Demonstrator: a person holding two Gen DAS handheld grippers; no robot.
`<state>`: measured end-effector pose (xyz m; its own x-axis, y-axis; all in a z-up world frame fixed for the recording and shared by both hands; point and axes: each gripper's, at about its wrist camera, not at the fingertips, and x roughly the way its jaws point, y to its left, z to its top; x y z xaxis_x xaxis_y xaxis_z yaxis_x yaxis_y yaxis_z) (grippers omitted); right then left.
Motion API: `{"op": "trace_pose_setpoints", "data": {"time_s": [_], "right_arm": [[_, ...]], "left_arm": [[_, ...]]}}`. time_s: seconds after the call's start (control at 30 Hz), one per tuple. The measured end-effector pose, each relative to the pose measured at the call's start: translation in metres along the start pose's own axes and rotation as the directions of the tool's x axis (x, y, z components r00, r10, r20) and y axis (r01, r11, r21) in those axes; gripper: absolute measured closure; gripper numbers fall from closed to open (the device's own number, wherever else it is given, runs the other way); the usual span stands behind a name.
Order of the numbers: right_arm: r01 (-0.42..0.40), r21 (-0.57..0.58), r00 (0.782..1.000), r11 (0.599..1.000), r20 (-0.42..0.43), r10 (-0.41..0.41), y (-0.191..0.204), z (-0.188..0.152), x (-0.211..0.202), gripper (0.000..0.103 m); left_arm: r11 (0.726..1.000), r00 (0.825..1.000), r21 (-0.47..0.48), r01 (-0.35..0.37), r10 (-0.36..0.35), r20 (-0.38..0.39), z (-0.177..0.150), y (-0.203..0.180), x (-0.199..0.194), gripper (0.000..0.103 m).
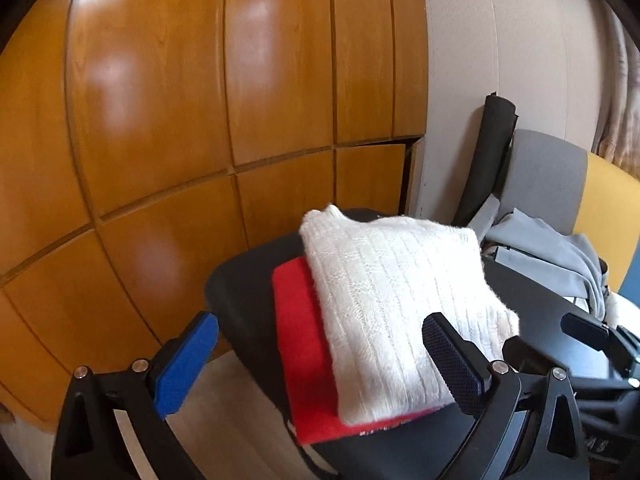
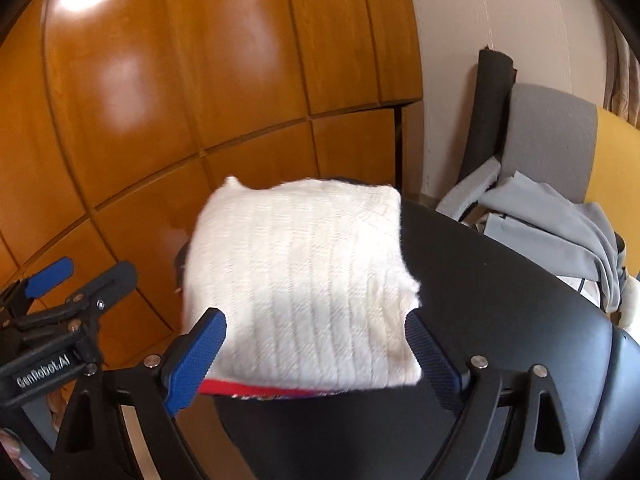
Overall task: Fold clothes
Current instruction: 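Lower the sweater onto the red garment and open both grippers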
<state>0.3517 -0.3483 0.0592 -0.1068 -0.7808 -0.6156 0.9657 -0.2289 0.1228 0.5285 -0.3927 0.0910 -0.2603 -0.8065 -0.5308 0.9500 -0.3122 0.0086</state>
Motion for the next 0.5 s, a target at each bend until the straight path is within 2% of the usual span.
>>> {"op": "trace_pose_setpoints", "data": {"time_s": [0.13,0.2,0.3,0.5], "right_arm": [[-0.012,-0.037,1.0,0.999,0.013,0.013,0.008,-0.004,-0.012,0.01],[-0.018,-0.055,1.0,0.998,0.02,0.019,0.012,-0.006,-0.017,0.01],[-0.027,-0.083,0.999,0.996,0.029,0.029,0.018,-0.008,-0.026,0.01],[-0.057,-0.1,0.998,0.993,0.001,0.057,0.025,-0.014,-0.026,0.01]], "left_arm": [[0.993,0.997,-0.091,0.075,-0.075,0.004,0.004,0.016,-0.015,0.0],[0.988,0.997,-0.132,0.082,-0.081,0.013,0.006,0.025,-0.018,0.0],[0.993,0.998,-0.102,0.056,-0.052,0.046,0.009,0.025,-0.025,0.0],[0.996,0.991,-0.046,0.082,-0.077,0.112,0.007,0.014,-0.037,0.0]]}}
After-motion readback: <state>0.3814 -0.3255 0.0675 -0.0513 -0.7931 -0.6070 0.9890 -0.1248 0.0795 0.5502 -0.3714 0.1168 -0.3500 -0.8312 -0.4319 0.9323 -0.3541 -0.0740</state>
